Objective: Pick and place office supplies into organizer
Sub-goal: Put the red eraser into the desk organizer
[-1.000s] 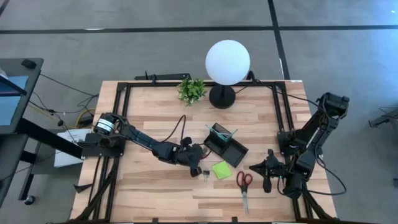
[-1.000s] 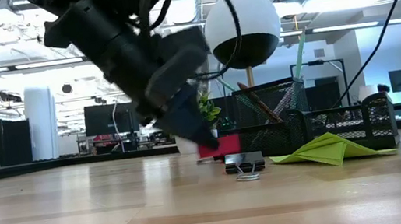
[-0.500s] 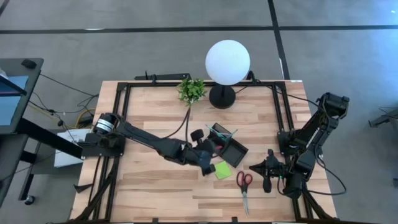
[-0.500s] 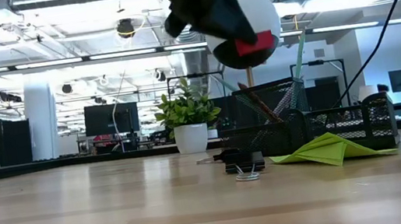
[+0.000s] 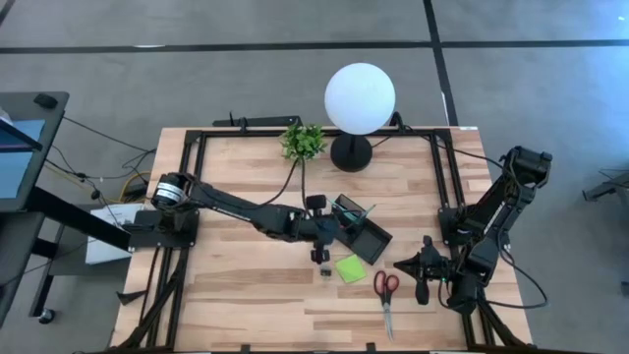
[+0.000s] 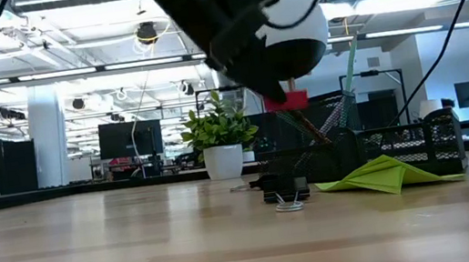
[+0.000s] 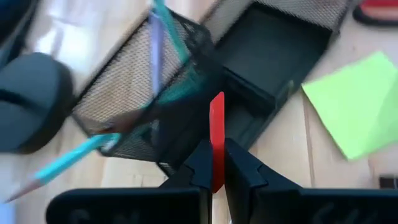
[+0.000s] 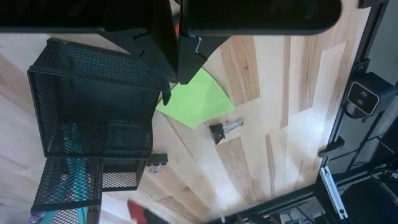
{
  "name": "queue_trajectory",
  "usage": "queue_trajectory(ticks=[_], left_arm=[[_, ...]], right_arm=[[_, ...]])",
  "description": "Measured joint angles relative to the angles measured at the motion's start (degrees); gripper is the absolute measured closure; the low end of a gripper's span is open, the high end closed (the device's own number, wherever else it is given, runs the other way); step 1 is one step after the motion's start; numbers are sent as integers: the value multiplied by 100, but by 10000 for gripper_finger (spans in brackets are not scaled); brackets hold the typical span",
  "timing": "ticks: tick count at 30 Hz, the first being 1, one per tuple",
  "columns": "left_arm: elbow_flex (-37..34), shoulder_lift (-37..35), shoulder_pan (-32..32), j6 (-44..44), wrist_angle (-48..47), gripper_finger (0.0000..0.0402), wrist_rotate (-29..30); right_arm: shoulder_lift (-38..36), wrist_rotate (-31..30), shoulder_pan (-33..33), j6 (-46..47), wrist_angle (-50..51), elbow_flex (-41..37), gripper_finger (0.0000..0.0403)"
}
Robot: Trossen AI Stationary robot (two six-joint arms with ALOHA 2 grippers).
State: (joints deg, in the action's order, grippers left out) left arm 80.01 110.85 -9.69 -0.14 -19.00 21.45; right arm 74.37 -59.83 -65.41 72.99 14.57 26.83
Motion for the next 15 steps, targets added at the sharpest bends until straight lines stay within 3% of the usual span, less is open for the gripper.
queue_trajectory(ticks=[8,15], left_arm=[[-230,4,250,1362,553,397,-1042],[-222,277,466,1315,740,384,-1072]], right_arm=[[0,2,0,0,0,2,403],[-1,4,1,-5,18,2,403]])
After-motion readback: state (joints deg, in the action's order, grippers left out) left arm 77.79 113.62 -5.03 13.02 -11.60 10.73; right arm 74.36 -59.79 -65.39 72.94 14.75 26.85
